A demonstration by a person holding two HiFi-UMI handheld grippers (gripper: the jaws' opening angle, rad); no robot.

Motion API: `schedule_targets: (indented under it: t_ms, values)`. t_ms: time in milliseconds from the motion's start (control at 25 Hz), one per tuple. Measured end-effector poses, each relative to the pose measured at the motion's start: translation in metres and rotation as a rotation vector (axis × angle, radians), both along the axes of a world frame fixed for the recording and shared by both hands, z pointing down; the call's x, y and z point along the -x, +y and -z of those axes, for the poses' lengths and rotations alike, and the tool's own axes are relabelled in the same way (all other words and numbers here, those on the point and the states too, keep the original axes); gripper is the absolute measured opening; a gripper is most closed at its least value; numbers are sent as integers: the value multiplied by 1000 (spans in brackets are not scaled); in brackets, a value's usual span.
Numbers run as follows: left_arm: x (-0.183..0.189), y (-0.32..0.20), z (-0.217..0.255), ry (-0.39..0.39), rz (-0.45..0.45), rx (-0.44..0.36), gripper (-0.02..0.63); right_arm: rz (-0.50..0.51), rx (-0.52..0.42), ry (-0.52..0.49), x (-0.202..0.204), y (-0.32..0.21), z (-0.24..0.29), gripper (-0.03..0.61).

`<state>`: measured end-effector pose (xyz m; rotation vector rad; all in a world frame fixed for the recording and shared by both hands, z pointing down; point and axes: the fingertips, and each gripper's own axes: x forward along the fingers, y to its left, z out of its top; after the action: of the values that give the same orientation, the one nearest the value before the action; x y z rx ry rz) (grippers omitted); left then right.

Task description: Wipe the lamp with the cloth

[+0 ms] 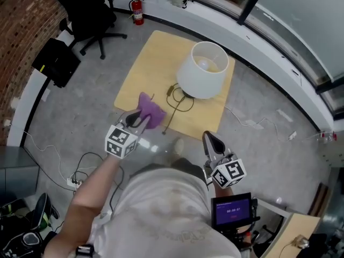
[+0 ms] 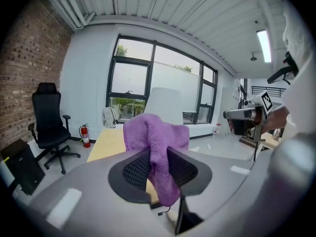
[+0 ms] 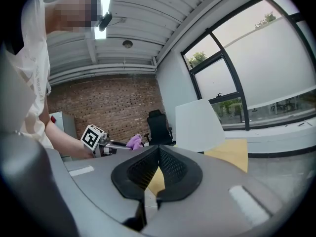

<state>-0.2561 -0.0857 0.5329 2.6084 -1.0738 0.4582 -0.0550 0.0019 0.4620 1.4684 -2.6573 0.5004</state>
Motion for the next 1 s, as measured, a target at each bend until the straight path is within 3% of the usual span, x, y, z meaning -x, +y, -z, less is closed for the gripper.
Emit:
schedule_targets:
  t_ms: [280,640,1000]
  values:
    - [-26,28,26,60,-11,-43,97,27,-13,15,7,19,4,14]
    - [-55,25,63,156,74,-79,97,74,-14,-32,-13,5,2,14]
    - [-117,-16,112,206,127,-189,97,116,-23,-50,-72,-20,6,14]
